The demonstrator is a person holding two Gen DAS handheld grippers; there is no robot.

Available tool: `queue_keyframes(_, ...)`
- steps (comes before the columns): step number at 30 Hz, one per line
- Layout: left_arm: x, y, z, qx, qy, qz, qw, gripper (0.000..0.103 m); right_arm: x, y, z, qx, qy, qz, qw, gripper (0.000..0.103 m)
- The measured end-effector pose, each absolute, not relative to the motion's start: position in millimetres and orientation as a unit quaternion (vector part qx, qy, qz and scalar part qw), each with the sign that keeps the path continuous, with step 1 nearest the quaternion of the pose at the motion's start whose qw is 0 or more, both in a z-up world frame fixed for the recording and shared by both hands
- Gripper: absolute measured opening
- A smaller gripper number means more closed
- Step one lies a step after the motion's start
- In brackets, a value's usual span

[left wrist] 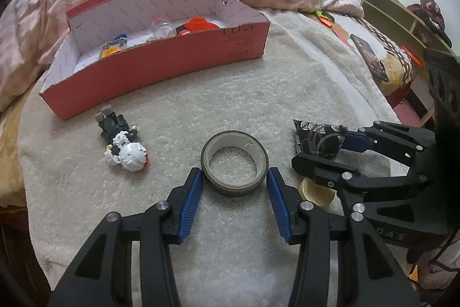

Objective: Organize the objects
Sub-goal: 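Lower the left gripper over the grey tape roll and grasp its rim, then carry the tape roll and black pouch up and over the red box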

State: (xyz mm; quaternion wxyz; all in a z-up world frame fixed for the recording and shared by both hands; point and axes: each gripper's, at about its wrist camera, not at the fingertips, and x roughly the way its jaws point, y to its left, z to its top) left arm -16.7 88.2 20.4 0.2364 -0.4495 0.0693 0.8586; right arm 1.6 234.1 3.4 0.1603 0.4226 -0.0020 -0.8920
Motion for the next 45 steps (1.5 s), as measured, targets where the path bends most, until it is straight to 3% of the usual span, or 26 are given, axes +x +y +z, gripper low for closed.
queue_keyframes(11, -13.5, 71.2, 34.2, -0.424, 0.054, 0.875, 0.225, 0.045, 8.6, 227.5, 1.1, 0.412, 0.018, -0.899, 0.148, 0.047)
queue_keyframes(17, -13.5, 56.6, 43.5, -0.413, 0.044, 0.883, 0.219, 0.044, 10.6, 237.6, 4.1, 0.407, -0.012, -0.901, 0.151, 0.041)
queue_keyframes(19, -13.9, 50.7, 48.3, -0.41, 0.038, 0.884, 0.219, 0.023, 11.2, 241.6, 5.6, 0.405, -0.023, -0.901, 0.154, 0.041)
queue_keyframes(26, -18.5, 40.9, 50.2, -0.417, 0.033, 0.879, 0.228, 0.021, 9.7, 241.8, 10.0, 0.401, -0.028, -0.901, 0.161, 0.04)
queue_keyframes(28, -16.3, 41.6, 48.4, -0.417, 0.033, 0.878, 0.234, 0.021, 9.2, 240.3, 8.7, 0.404, -0.026, -0.9, 0.163, 0.04)
queue_keyframes(32, -17.7, 48.5, 41.1, -0.426, 0.041, 0.872, 0.238, 0.042, 8.7, 239.6, 7.2, 0.406, -0.024, -0.898, 0.167, 0.04)
queue_keyframes(45, -19.9, 69.7, 30.9, -0.438, 0.073, 0.864, 0.237, 0.052, 9.9, 240.0, 5.7, 0.407, -0.029, -0.897, 0.172, 0.041)
